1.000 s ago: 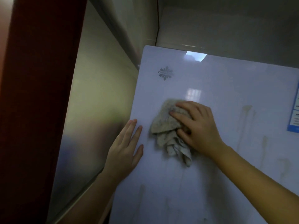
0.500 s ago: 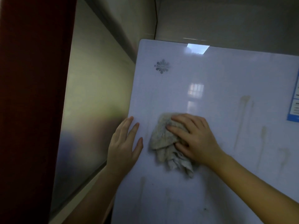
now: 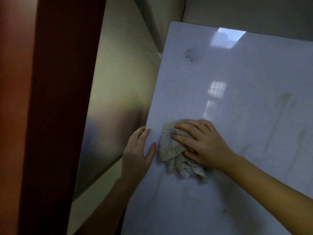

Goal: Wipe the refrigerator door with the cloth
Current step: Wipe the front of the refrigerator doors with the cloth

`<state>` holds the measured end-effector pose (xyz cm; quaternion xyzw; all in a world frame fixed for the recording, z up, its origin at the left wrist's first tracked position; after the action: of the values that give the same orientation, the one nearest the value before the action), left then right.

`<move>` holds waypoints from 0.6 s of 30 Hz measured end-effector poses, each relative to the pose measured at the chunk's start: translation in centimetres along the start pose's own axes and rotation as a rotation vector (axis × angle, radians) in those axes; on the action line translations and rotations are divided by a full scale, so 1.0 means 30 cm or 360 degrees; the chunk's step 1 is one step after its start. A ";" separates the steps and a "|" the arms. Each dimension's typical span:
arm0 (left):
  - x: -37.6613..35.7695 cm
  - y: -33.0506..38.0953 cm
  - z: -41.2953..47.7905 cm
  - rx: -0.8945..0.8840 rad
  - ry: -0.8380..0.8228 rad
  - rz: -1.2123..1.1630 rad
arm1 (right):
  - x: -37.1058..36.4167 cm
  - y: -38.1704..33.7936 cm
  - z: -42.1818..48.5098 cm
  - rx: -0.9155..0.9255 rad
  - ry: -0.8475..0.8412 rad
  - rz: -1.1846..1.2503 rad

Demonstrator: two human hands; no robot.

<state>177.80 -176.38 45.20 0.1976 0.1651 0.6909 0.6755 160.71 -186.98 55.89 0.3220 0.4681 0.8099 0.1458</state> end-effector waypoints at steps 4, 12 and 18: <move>-0.008 -0.006 -0.020 0.0021 -0.0001 -0.0027 | 0.050 0.082 0.001 -0.0145 0.0068 -0.0075; -0.012 -0.021 -0.056 0.0016 -0.0012 -0.0049 | 0.027 0.073 0.074 -0.0340 0.0131 -0.0043; -0.013 -0.026 -0.064 0.0039 -0.0009 -0.0039 | -0.006 -0.037 -0.039 -0.0027 -0.0015 0.0003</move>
<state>177.53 -176.67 43.12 0.2057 0.1741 0.6801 0.6818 159.99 -187.27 54.47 0.3249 0.4601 0.8125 0.1500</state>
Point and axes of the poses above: each hand's wrist, its own z-axis towards the middle knuckle, its own x-axis out of the back of the hand, y = z × x, the point moved 5 cm from there along z, towards the middle knuckle, and after that the axes turned 11 degrees about x, right-handed, at the moved point
